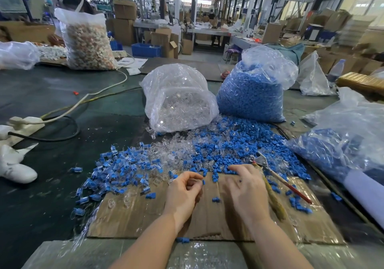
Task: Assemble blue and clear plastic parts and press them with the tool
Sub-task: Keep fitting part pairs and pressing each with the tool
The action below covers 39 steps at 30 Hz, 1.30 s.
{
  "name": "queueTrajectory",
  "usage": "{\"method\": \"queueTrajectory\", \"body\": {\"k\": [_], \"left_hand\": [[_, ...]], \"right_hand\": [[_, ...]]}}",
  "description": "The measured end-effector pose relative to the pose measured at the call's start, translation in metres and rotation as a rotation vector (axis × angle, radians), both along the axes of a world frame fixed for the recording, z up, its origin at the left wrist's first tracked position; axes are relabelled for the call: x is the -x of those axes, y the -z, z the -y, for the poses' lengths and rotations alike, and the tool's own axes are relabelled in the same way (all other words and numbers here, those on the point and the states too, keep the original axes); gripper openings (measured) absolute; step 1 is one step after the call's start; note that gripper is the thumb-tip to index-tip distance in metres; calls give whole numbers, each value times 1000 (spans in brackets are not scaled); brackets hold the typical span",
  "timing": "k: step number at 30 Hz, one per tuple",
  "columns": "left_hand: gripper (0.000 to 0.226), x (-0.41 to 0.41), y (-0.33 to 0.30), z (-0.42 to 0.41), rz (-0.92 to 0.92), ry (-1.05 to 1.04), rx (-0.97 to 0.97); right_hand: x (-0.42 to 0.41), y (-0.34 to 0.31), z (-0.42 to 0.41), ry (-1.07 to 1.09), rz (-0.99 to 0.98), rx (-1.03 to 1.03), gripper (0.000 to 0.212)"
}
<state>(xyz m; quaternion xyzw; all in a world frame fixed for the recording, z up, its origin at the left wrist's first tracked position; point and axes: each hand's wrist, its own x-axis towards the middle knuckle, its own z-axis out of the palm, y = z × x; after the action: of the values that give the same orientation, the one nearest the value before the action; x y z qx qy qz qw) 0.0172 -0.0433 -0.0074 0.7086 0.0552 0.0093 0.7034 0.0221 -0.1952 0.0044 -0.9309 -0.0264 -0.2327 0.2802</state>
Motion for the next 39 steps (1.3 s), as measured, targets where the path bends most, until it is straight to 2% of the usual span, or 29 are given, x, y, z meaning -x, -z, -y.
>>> {"method": "queueTrajectory", "body": {"k": [2,5,8,10,15,20,24,26,28,30,32,39], "left_hand": [[16,0,0,-1,-15,6,19],[15,1,-2,-1,-9,13,-7],[14,0,-3,-1,0,11,-39],[14,0,-3,-1,-5,15,-44],[13,0,-3,-2,-17,23,-52],[13,1,-4,-3,-12,22,-50],[14,-3,-6,-3,-73,14,53],[14,-7,-9,-2,-121,-9,127],[13,-12,-13,-1,-156,-37,181],[13,-18,-17,-2,-168,-59,226],[13,-24,-22,-3,-153,-86,245],[15,-36,-29,-12,-135,-139,186]], "right_hand": [[-3,-2,15,186,-71,86,36],[-7,-2,35,445,-336,316,55],[-9,1,51,532,-593,333,73],[-9,3,57,549,-668,343,77],[-8,4,57,538,-617,413,72],[-4,4,55,526,-486,545,56],[-3,-8,48,450,-434,553,51],[-3,-18,40,304,-405,471,46],[-3,-28,27,104,-427,231,33],[-1,-41,12,-66,-571,-78,29],[2,-50,2,-167,-700,-284,30],[14,-55,-13,-256,-868,-472,31]]}}
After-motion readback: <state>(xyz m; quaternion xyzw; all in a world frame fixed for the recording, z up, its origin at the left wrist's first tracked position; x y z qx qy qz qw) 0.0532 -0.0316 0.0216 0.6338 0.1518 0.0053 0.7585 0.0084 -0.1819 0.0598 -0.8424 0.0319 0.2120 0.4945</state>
